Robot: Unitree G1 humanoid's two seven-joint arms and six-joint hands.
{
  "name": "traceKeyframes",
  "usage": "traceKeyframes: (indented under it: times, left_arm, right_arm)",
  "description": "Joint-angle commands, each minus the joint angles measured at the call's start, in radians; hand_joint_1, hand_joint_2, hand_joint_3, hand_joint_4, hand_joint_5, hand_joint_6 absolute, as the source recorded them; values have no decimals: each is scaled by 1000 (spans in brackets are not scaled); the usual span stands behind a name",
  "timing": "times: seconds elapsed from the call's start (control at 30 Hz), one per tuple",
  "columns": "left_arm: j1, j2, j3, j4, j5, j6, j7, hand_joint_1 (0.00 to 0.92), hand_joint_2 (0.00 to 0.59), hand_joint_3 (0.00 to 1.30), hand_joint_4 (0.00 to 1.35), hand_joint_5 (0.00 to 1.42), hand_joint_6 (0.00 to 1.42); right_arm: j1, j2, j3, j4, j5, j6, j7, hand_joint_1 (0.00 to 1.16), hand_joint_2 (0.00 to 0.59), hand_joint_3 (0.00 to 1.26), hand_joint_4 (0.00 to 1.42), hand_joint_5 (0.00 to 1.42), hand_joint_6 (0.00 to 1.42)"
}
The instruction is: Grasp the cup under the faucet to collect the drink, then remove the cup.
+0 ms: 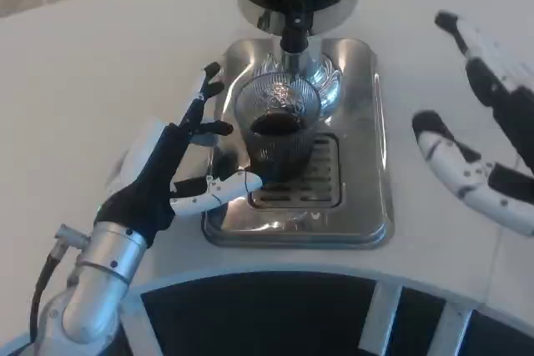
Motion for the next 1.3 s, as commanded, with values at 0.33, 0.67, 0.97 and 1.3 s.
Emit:
traceKeyframes:
  times: [0.33,0.67,0.97,1.3]
  left_arm:
    - [-24,-9,-14,33,8,-12,-2,492,85,0,23,330,349]
    - [-74,-28,-35,98,12,-37,3,493,86,0,23,339,360]
    - [-83,-27,-41,117,10,-55,0,493,87,0,23,341,363]
    - [-123,-46,-53,168,11,-66,-4,493,87,0,23,341,370]
  right_arm:
    - [177,180,-4,-17,-90,-148,101,276,526,0,0,0,0]
    - [324,305,28,-17,-157,-337,184,275,526,0,0,0,0]
    - [374,321,-12,-17,-155,-356,218,275,527,0,0,0,0]
    - [416,366,8,-17,-175,-382,218,278,535,0,0,0,0]
